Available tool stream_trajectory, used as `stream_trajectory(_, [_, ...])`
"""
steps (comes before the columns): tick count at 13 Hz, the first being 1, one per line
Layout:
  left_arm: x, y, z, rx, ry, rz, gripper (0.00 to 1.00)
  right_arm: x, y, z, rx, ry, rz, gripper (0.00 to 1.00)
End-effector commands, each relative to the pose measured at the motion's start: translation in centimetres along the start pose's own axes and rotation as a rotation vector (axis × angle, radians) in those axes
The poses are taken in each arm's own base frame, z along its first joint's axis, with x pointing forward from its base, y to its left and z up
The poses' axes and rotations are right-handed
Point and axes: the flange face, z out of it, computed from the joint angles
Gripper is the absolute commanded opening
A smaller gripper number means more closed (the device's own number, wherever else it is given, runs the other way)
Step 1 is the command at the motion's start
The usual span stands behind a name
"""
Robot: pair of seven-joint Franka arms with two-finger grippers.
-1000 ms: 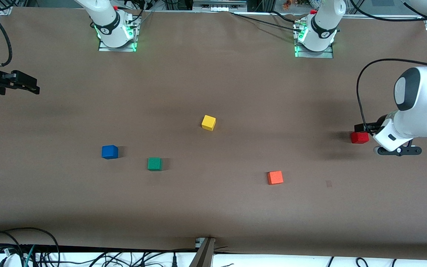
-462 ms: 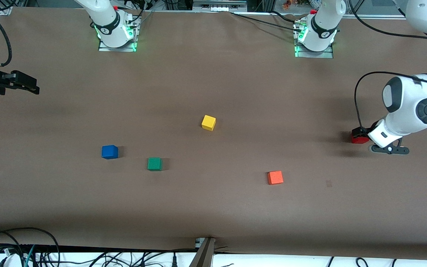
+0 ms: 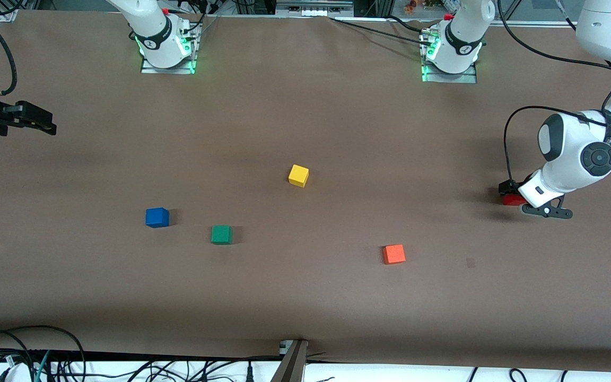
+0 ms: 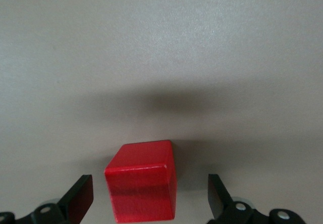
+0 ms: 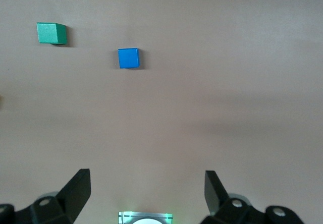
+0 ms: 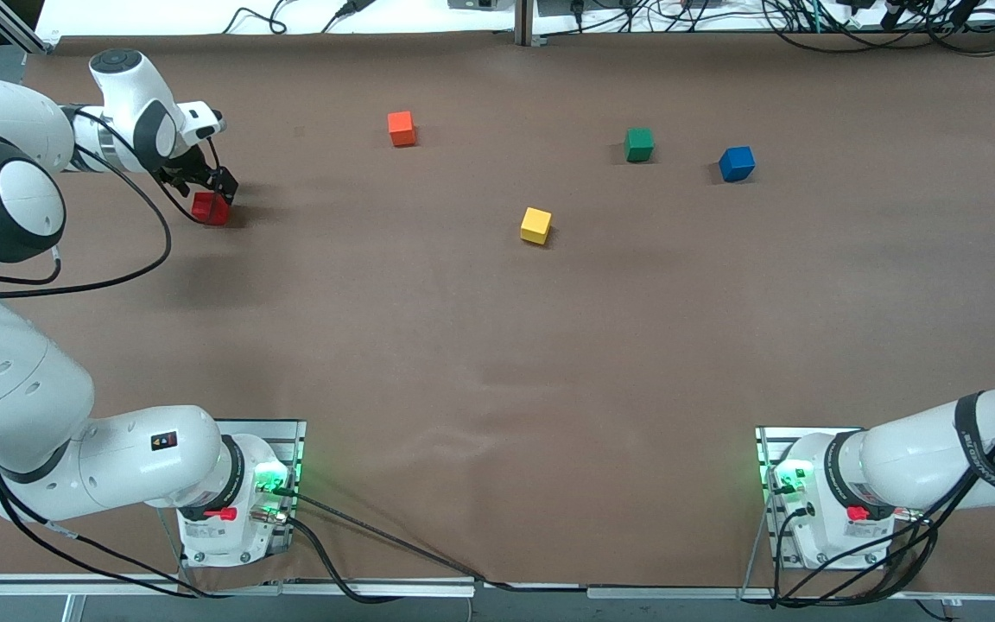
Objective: Pass red block to right arm, stack on blue
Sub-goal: 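Close the left gripper on the red cube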
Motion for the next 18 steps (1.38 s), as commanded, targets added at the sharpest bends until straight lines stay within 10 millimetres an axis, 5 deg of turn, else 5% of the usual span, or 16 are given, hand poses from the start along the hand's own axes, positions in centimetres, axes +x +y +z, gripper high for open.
stream_trajectory(1, [-1.0,-1.1,1.4,0.008,0.016,0.012,1.00,0.3,0.1,-0.5,-0.001,0.009,-0.010,1.00])
stream_trajectory(5, [-1.0,-1.1,2.2,0.002,0.003,0.012,0.34,0.5,0.1,-0.2,-0.001,0.005,-0.011,1.00])
stream_trajectory(7, [-0.9,-1.3,1.5,0.007,0.008,0.013,0.14,0.7,0.1,0.1,-0.001,-0.002,-0.010,1.00])
stream_trajectory(10, [-0.4,-1.5,-1.1,0.023,0.040,0.013,0.03,1.5,-0.1,1.4,0.002,-0.026,-0.008,1.00])
stream_trajectory(18, [6.0,1.1,-15.9,-0.097,0.075,0.219,0.05,3.7,-0.8,5.0,0.005,-0.079,-0.016,1.00])
